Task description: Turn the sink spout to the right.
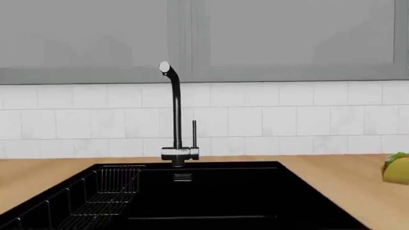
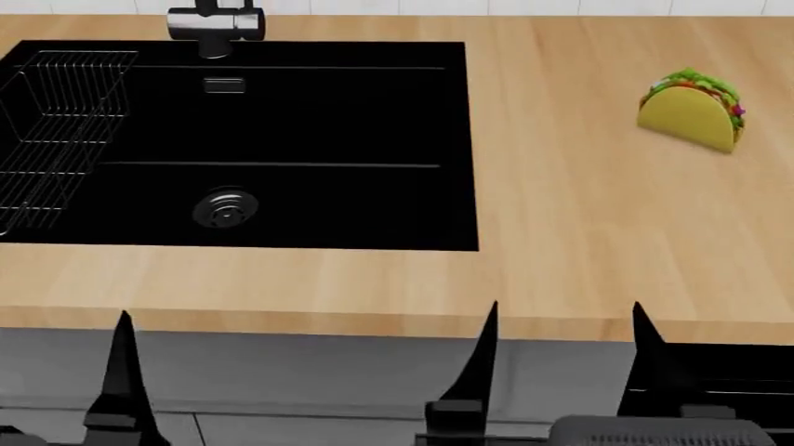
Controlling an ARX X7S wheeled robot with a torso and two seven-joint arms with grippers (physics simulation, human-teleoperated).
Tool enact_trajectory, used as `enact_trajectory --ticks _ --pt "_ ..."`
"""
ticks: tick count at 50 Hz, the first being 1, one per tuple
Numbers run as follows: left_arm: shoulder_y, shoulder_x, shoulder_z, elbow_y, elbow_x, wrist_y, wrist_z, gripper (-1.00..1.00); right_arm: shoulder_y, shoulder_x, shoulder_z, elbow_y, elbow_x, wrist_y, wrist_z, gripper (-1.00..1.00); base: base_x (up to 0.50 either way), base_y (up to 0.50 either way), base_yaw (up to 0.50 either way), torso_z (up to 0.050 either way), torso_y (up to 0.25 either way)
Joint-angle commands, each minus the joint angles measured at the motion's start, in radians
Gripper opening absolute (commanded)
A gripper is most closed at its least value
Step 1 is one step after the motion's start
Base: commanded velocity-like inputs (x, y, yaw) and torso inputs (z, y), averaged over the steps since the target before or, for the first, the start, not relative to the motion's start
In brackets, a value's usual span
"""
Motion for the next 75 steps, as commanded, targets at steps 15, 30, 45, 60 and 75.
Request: enact_trajectory --ticks 15,30,45,60,75 --pt "-0.105 -0.041 -0.044 0.204 -0.056 -0.228 -0.066 1.00 0.090 0.043 0.039 -0.203 0.006 0.211 0.034 1.00 0.00 0.00 0.00 0.000 0.000" --pt "-0.125 -0.069 -0.102 0.228 -0.090 -0.255 -0.085 1.00 0.085 0.066 0.116 -0.242 0.024 0.234 0.044 1.00 0.00 0.00 0.00 0.000 0.000" --pt "-0.118 -0.084 -0.169 0.233 -0.123 -0.250 -0.101 1.00 0.087 0.079 0.137 -0.274 0.033 0.261 0.057 1.00 0.00 0.00 0.00 0.000 0.000" --pt "-0.117 -0.089 -0.159 0.218 -0.133 -0.248 -0.105 1.00 0.074 0.085 0.142 -0.261 0.031 0.235 0.070 1.00 0.00 0.00 0.00 0.000 0.000" --pt "-0.115 -0.091 -0.172 0.223 -0.166 -0.222 -0.101 1.00 0.054 0.083 0.169 -0.278 0.056 0.188 0.070 1.00 0.00 0.00 0.00 0.000 0.000"
